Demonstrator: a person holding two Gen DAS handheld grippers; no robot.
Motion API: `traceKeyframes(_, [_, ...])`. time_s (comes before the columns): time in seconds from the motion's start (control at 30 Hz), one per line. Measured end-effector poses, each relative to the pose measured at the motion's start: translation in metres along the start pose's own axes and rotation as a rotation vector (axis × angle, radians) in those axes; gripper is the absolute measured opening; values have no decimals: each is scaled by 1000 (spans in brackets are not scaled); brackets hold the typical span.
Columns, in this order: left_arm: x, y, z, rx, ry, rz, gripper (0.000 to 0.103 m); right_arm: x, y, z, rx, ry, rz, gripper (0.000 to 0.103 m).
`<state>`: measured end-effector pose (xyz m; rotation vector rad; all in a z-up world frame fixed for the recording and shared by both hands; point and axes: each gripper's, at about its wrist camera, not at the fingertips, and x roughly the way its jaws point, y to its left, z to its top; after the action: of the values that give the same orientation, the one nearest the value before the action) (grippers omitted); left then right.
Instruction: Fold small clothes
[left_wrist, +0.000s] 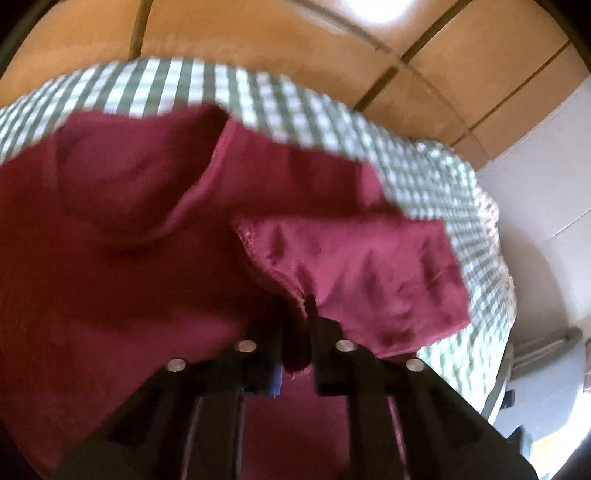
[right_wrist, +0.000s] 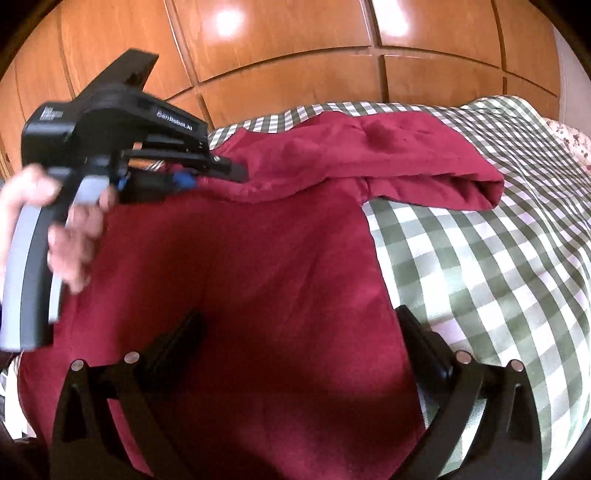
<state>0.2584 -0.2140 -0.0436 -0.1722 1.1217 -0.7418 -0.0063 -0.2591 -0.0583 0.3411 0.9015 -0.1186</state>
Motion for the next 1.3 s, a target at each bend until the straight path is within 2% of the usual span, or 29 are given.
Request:
traceKeyframes(0.1, [-36, -4, 12, 11, -108, -58, 8, -2, 1, -1, 0, 1, -2, 101])
traceKeyframes(0.23, [-95, 8, 25, 0, -240, -76, 8, -2, 3, 1, -7, 7, -13, 101])
traceKeyframes(0.33, [-132, 29, 25, -12, -308, -51, 8, 0, 7, 2, -19, 17, -30, 101])
traceKeyframes(0.4, [-145, 45, 21, -25, -323, -24, 8, 1, 10, 3, -29, 27, -42, 101])
traceKeyframes(0.57, [-160, 94, -1, -92, -308, 54, 8, 2, 14, 12, -26, 85, -48, 101])
traceKeyframes(0.67, [-160, 116, -14, -119, -281, 86, 8, -5, 9, 29, 64, 126, 37, 101])
traceKeyframes(0.77, [-155, 136, -27, -134, -257, 130, 8, -19, 5, 53, 124, 69, 89, 100])
traceKeyframes(0.9, [-152, 150, -39, -150, -253, 168, 8, -16, 9, 90, 132, 11, 118, 99])
traceKeyframes(0.97, [-154, 156, -43, -161, -260, 190, 8, -1, 16, 110, 107, 6, 103, 95])
traceKeyframes(1.1, [-156, 172, -48, -170, -276, 283, 8, 33, 28, 125, 105, 61, 99, 90])
traceKeyframes(1.17, [-145, 181, -51, -175, -233, 310, 8, 45, 32, 119, 79, 86, 75, 89])
traceKeyframes(1.27, [-121, 195, -59, -188, -154, 359, 8, 79, 31, 103, 48, 154, -23, 90])
traceKeyframes(1.3, [-116, 197, -63, -188, -159, 365, 8, 83, 36, 97, -7, 121, -54, 90])
